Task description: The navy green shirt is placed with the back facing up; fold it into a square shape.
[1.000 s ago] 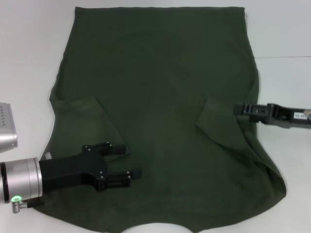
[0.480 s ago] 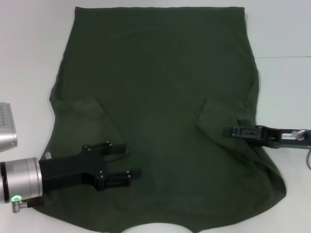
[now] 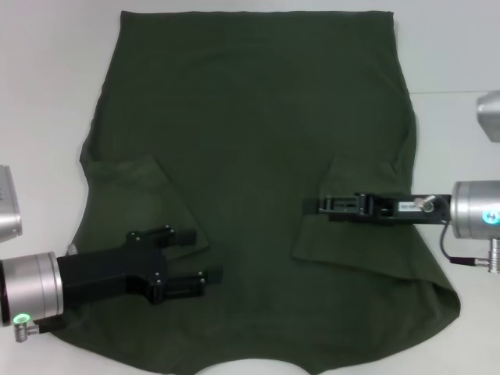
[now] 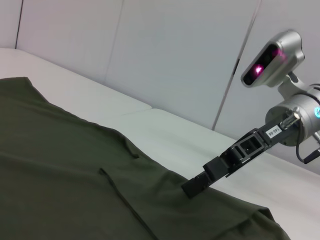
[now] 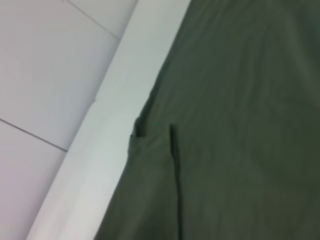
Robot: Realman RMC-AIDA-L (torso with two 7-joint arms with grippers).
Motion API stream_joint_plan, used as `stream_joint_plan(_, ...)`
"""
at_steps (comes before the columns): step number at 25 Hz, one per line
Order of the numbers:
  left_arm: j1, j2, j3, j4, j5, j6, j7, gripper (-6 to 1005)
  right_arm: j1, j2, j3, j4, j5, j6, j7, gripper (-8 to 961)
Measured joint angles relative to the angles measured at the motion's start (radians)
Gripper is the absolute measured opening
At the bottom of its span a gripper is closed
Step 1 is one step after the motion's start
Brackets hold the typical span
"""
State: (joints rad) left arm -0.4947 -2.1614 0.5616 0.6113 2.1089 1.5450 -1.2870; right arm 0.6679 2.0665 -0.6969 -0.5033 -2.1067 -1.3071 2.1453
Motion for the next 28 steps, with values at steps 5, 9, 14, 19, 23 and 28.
stream_joint_plan(5,0.000,0.000,-0.005,0.002,0.001,0.004,0.000,859,0.017,0.003,0.009,-0.010,0.005,-0.022,-0.002,917)
stream_joint_plan(9,0.005,0.000,-0.015,0.013,-0.001,0.012,-0.014,859,-0.006,-0.007,0.015,-0.013,0.047,-0.029,-0.029,918)
stream_joint_plan(14,0.009,0.007,-0.060,0.024,0.006,0.066,-0.076,859,-0.054,-0.011,0.020,-0.006,0.152,-0.085,-0.140,919)
stream_joint_plan(19,0.031,0.016,-0.084,0.070,0.008,0.133,-0.158,859,-0.089,-0.003,0.022,0.000,0.198,-0.130,-0.254,920)
stream_joint_plan(23,0.050,0.021,-0.089,0.116,0.034,0.130,-0.211,859,-0.099,0.013,0.020,0.007,0.198,-0.136,-0.330,921)
stream_joint_plan(28,0.067,0.024,-0.160,0.176,0.104,0.124,-0.246,858,-0.088,0.018,0.020,0.043,0.199,-0.112,-0.360,921)
